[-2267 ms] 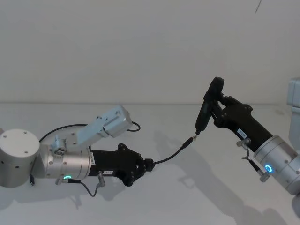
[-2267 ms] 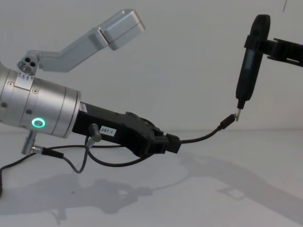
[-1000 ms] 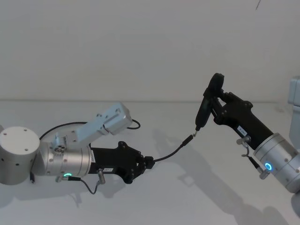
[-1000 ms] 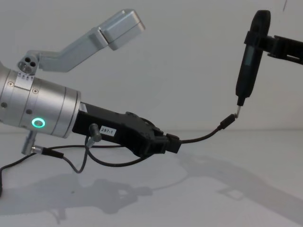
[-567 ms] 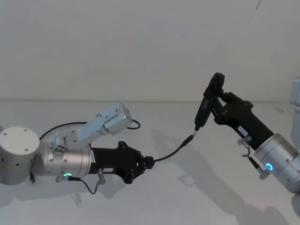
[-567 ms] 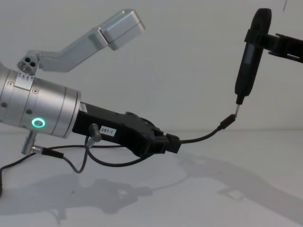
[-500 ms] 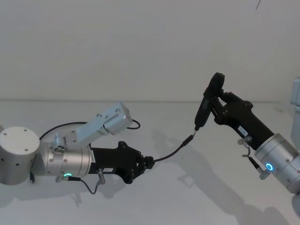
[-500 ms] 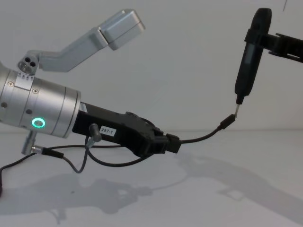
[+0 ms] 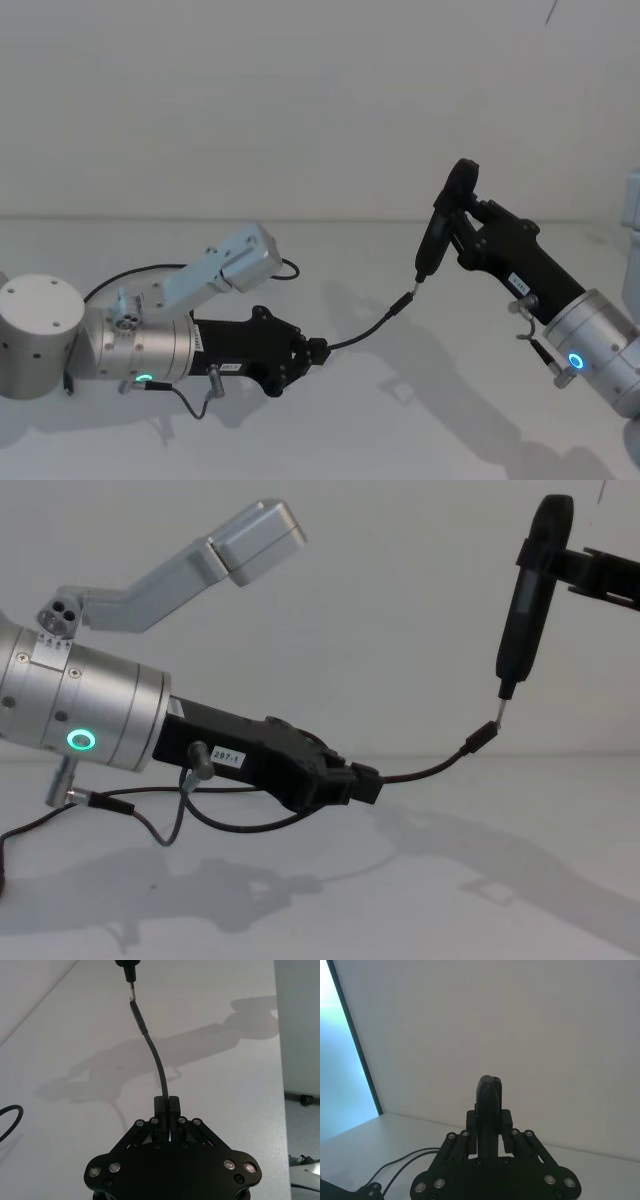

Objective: Pick up the data cable with the one hand.

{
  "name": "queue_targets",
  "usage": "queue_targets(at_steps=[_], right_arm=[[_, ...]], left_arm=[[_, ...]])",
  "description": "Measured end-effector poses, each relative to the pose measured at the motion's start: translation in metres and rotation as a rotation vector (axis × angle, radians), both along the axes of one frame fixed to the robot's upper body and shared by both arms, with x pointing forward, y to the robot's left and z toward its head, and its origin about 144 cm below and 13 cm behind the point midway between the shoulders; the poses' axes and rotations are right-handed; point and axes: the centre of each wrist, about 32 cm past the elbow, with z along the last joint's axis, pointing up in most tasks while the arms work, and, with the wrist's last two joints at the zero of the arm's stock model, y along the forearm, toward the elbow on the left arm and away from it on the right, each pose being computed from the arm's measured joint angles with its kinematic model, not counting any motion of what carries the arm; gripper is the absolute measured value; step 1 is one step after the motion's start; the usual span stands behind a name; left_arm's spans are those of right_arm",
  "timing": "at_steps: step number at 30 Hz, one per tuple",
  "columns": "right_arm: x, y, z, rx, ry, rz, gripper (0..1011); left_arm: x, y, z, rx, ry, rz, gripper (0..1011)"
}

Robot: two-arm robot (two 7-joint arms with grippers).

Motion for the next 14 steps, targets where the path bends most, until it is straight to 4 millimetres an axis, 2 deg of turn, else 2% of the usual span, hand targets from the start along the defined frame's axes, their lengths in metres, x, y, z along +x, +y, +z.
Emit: queue_targets(at_steps=[14], right_arm=[[-0.0001, -0.0001, 0.0001, 0.003, -0.001, 0.002, 279]], left_arm=[[0.0000, 0.0000, 0.0000, 0.000, 0.000, 0.000, 39]])
